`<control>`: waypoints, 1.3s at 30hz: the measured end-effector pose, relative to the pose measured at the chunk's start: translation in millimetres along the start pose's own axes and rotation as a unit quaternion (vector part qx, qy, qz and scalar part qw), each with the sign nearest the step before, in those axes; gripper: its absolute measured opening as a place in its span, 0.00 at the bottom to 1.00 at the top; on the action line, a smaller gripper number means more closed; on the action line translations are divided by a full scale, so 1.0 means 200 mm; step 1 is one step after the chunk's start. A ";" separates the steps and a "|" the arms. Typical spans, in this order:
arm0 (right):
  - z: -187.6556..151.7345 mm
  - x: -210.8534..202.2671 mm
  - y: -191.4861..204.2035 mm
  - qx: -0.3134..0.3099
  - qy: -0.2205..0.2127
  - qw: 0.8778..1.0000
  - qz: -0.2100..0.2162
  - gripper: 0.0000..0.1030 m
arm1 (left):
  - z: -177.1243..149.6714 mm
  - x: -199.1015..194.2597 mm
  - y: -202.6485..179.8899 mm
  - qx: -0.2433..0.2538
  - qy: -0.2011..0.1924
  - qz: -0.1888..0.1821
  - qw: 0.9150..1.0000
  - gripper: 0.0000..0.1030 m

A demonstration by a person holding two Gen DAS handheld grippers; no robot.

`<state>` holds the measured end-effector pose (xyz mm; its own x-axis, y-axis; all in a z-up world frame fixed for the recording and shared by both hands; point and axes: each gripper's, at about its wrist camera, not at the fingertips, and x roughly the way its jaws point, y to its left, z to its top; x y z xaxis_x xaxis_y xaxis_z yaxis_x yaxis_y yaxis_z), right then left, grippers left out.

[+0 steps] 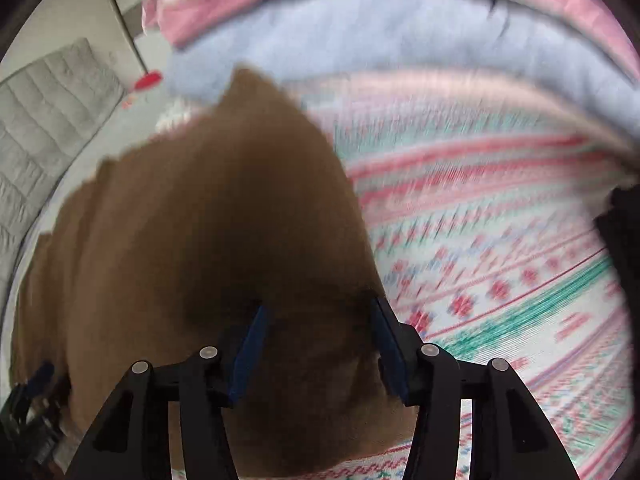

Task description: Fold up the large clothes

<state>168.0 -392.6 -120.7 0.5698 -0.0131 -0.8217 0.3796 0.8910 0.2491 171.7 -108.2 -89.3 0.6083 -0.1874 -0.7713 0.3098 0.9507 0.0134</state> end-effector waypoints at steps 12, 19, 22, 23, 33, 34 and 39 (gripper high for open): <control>0.04 -0.25 0.11 -0.026 -0.083 0.996 0.014 0.53 | 0.00 0.01 -0.01 -0.001 0.009 0.024 1.000 0.65; 0.08 -0.15 0.16 -0.037 -0.060 0.997 0.007 0.53 | 0.12 0.00 0.02 -0.003 0.019 0.022 1.000 0.64; 0.06 -0.16 0.15 -0.026 -0.056 0.998 0.014 0.54 | 0.25 0.07 0.06 -0.007 0.023 0.024 0.999 0.64; 0.06 -0.18 0.15 -0.022 -0.057 0.998 0.020 0.54 | 0.30 0.10 0.07 -0.012 0.025 0.025 0.999 0.64; 0.01 -0.07 0.21 -0.027 0.023 0.999 0.025 0.56 | 0.66 0.51 0.10 -0.017 0.075 0.083 0.994 0.71; 0.01 -0.05 0.21 -0.031 0.027 0.999 0.024 0.56 | 0.67 0.52 0.09 -0.020 0.077 0.087 0.993 0.72; 0.04 -0.13 0.21 -0.019 -0.005 0.999 0.037 0.56 | 0.83 0.41 0.12 -0.072 0.030 0.058 0.995 0.67</control>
<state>174.7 -359.2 -85.8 0.6032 0.0485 -0.7961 0.3090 0.9059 0.2894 351.2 -142.3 -46.5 0.5874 -0.0626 -0.8069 0.1296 0.9914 0.0175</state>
